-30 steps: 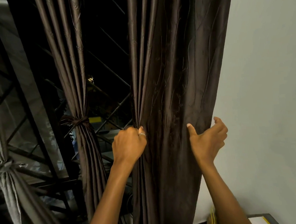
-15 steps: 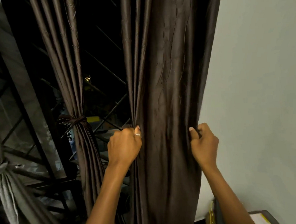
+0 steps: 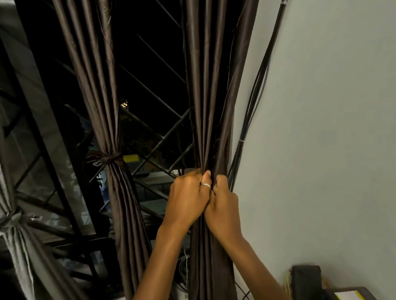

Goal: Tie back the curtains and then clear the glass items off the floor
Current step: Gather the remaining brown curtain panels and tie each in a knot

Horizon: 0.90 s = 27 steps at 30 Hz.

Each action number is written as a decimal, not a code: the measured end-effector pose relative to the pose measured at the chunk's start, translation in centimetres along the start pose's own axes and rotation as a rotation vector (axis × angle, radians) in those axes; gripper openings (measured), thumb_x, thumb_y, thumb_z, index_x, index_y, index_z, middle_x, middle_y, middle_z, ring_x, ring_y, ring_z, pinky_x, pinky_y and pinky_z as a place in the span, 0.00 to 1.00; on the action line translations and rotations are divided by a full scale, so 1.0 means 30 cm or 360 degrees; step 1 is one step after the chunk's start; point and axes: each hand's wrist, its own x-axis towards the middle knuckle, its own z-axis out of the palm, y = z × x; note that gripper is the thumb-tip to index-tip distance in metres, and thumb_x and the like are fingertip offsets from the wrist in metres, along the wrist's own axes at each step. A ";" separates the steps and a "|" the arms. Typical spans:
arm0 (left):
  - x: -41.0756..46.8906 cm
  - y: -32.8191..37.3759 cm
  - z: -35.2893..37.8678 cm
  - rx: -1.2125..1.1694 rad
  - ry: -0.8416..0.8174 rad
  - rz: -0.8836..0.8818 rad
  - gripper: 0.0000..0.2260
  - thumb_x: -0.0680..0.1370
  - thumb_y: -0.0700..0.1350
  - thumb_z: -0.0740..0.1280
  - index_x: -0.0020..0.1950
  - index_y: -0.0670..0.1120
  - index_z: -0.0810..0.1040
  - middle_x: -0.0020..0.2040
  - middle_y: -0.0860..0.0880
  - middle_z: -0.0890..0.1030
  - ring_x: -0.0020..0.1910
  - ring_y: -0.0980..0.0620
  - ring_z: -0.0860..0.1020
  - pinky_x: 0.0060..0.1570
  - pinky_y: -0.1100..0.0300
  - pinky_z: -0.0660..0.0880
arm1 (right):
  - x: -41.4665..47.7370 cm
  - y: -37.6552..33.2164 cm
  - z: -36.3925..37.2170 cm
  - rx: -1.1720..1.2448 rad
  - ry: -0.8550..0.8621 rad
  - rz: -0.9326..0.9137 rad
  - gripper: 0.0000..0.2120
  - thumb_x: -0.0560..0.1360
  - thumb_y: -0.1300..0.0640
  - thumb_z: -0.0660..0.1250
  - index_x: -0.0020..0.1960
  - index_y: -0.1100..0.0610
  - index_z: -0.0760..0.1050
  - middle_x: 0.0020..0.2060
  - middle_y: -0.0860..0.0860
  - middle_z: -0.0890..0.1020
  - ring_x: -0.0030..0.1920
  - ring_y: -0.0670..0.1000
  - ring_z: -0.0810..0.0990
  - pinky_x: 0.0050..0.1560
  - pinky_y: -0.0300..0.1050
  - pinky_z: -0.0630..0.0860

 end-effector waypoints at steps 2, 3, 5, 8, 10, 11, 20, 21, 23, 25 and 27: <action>0.000 0.002 -0.005 -0.0029 -0.0009 -0.0019 0.19 0.84 0.50 0.59 0.35 0.47 0.73 0.30 0.55 0.73 0.28 0.58 0.74 0.29 0.69 0.62 | -0.008 0.003 0.008 -0.0022 -0.0016 -0.0038 0.06 0.83 0.62 0.61 0.49 0.52 0.67 0.31 0.45 0.77 0.31 0.47 0.78 0.26 0.40 0.70; 0.000 0.007 -0.006 -0.0058 -0.0018 -0.0034 0.19 0.84 0.50 0.58 0.35 0.47 0.74 0.29 0.54 0.74 0.28 0.58 0.74 0.29 0.69 0.63 | -0.009 0.003 0.009 -0.0038 -0.0019 -0.0060 0.06 0.83 0.63 0.62 0.50 0.53 0.67 0.31 0.44 0.77 0.32 0.47 0.79 0.27 0.40 0.71; -0.001 0.028 -0.006 -0.0120 -0.0031 -0.0087 0.21 0.84 0.54 0.58 0.34 0.46 0.74 0.28 0.53 0.75 0.27 0.57 0.75 0.29 0.67 0.65 | -0.009 0.004 0.009 -0.0073 -0.0031 -0.0075 0.06 0.82 0.63 0.64 0.53 0.54 0.69 0.32 0.43 0.78 0.33 0.46 0.79 0.27 0.39 0.72; 0.003 0.057 -0.005 -0.0161 -0.0024 -0.0271 0.27 0.78 0.64 0.63 0.33 0.42 0.73 0.25 0.49 0.74 0.24 0.55 0.74 0.24 0.69 0.64 | -0.010 0.015 0.015 -0.0100 -0.0076 -0.0046 0.12 0.80 0.65 0.65 0.43 0.51 0.71 0.27 0.40 0.73 0.30 0.44 0.78 0.26 0.36 0.67; 0.013 0.064 0.001 -0.0086 -0.0047 -0.0380 0.30 0.75 0.68 0.66 0.35 0.40 0.74 0.28 0.47 0.76 0.26 0.55 0.75 0.25 0.65 0.68 | -0.013 0.030 0.021 -0.0130 -0.0102 -0.0043 0.19 0.78 0.66 0.66 0.35 0.47 0.69 0.24 0.41 0.71 0.28 0.45 0.77 0.26 0.36 0.66; 0.019 0.064 0.005 -0.0060 -0.0045 -0.0404 0.29 0.75 0.68 0.66 0.36 0.40 0.75 0.29 0.46 0.77 0.27 0.53 0.76 0.26 0.61 0.72 | -0.015 0.032 0.023 -0.0120 -0.0120 -0.0046 0.17 0.78 0.66 0.66 0.35 0.49 0.71 0.24 0.40 0.71 0.29 0.44 0.77 0.26 0.35 0.67; 0.012 0.046 0.001 0.0096 0.0001 -0.0320 0.19 0.83 0.48 0.62 0.32 0.51 0.67 0.29 0.54 0.72 0.27 0.59 0.71 0.25 0.68 0.61 | -0.011 0.011 -0.038 0.0183 -0.0212 0.0063 0.18 0.83 0.64 0.59 0.71 0.51 0.73 0.49 0.38 0.83 0.50 0.36 0.82 0.52 0.34 0.78; 0.008 0.041 -0.001 0.0084 -0.0005 -0.0316 0.19 0.83 0.49 0.61 0.32 0.52 0.67 0.29 0.53 0.73 0.27 0.58 0.72 0.25 0.68 0.60 | 0.003 0.014 -0.048 0.0177 -0.0157 0.0094 0.19 0.84 0.63 0.58 0.72 0.51 0.72 0.55 0.38 0.82 0.55 0.35 0.80 0.59 0.35 0.77; -0.003 0.034 -0.004 0.0050 -0.0006 -0.0292 0.19 0.84 0.49 0.61 0.32 0.51 0.67 0.28 0.52 0.72 0.26 0.56 0.72 0.25 0.67 0.59 | 0.048 0.031 -0.066 0.0175 -0.0056 0.0200 0.18 0.84 0.59 0.61 0.73 0.51 0.71 0.64 0.44 0.79 0.63 0.38 0.77 0.67 0.39 0.73; -0.014 0.027 -0.004 -0.0032 0.0005 -0.0261 0.19 0.83 0.49 0.62 0.32 0.50 0.67 0.26 0.53 0.71 0.24 0.55 0.70 0.24 0.66 0.60 | 0.103 0.053 -0.086 0.0251 -0.0041 0.0280 0.23 0.82 0.54 0.65 0.76 0.52 0.67 0.70 0.47 0.75 0.69 0.43 0.74 0.70 0.41 0.72; -0.024 0.022 -0.008 -0.0152 -0.0002 -0.0228 0.19 0.83 0.48 0.63 0.32 0.50 0.68 0.26 0.54 0.71 0.24 0.55 0.71 0.24 0.66 0.62 | 0.164 0.079 -0.110 0.0383 -0.0098 0.0280 0.31 0.78 0.48 0.71 0.77 0.50 0.64 0.73 0.46 0.72 0.70 0.44 0.73 0.71 0.47 0.73</action>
